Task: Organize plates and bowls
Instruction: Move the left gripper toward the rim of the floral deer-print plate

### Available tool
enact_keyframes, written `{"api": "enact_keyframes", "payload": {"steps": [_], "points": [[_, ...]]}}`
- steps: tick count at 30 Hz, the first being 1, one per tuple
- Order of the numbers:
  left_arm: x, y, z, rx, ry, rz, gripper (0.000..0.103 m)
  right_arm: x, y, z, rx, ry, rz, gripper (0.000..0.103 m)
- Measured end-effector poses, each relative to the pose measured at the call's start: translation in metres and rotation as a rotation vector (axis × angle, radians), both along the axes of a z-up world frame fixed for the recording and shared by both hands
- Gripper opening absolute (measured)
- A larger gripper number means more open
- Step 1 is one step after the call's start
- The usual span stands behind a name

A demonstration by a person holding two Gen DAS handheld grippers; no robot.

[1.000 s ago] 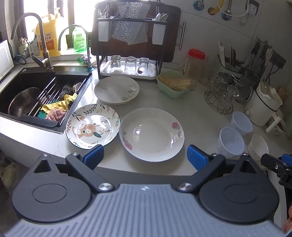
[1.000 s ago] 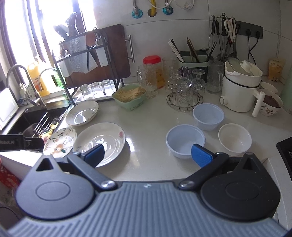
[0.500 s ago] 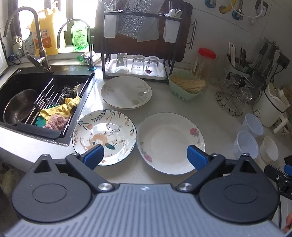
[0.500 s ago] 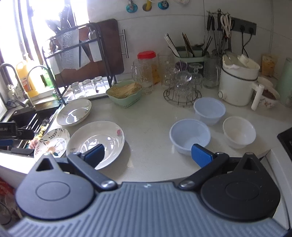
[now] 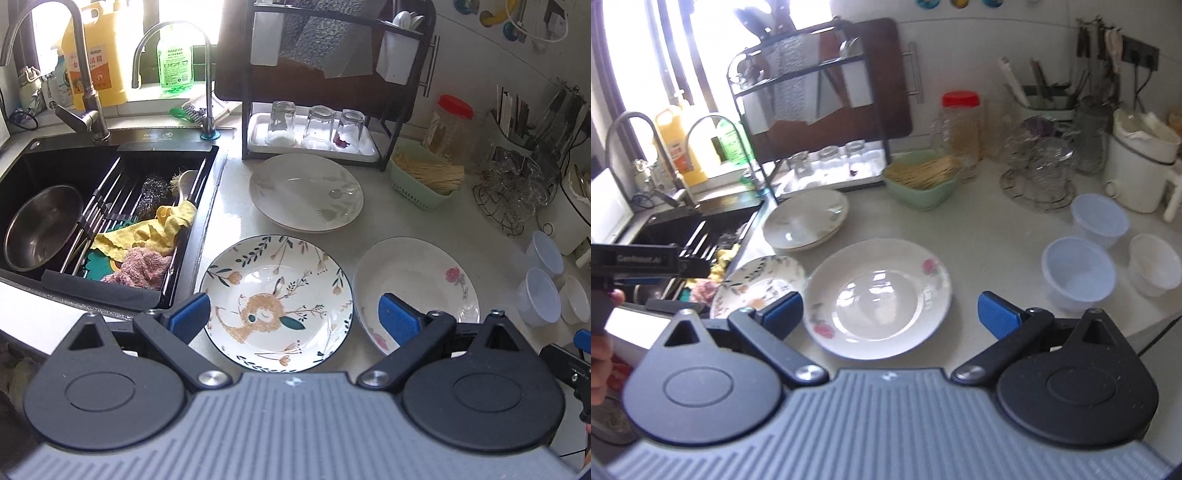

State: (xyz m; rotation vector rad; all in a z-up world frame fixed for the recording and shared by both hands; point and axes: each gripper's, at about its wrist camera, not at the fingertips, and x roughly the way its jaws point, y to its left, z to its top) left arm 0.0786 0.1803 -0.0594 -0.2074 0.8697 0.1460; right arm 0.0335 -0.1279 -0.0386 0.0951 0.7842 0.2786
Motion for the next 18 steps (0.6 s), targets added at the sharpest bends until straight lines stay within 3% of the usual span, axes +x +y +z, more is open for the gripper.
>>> {"api": "enact_keyframes", "payload": {"steps": [4,6,8,18], "points": [[0.004,0.027,-0.018,-0.020,0.015,0.004,0.099,0.006,0.024,-0.012,0.048,0.052,0.026,0.098],[0.006,0.041,-0.028,-0.024,0.022,0.001,0.099,0.009,0.035,-0.018,0.071,0.077,0.034,0.084],[0.009,0.054,-0.038,-0.029,0.031,-0.009,0.099,0.013,0.047,-0.026,0.092,0.107,0.042,0.078],[0.027,0.111,-0.076,-0.102,0.064,-0.051,0.098,0.036,0.097,-0.062,0.094,0.152,-0.036,0.077]]}}
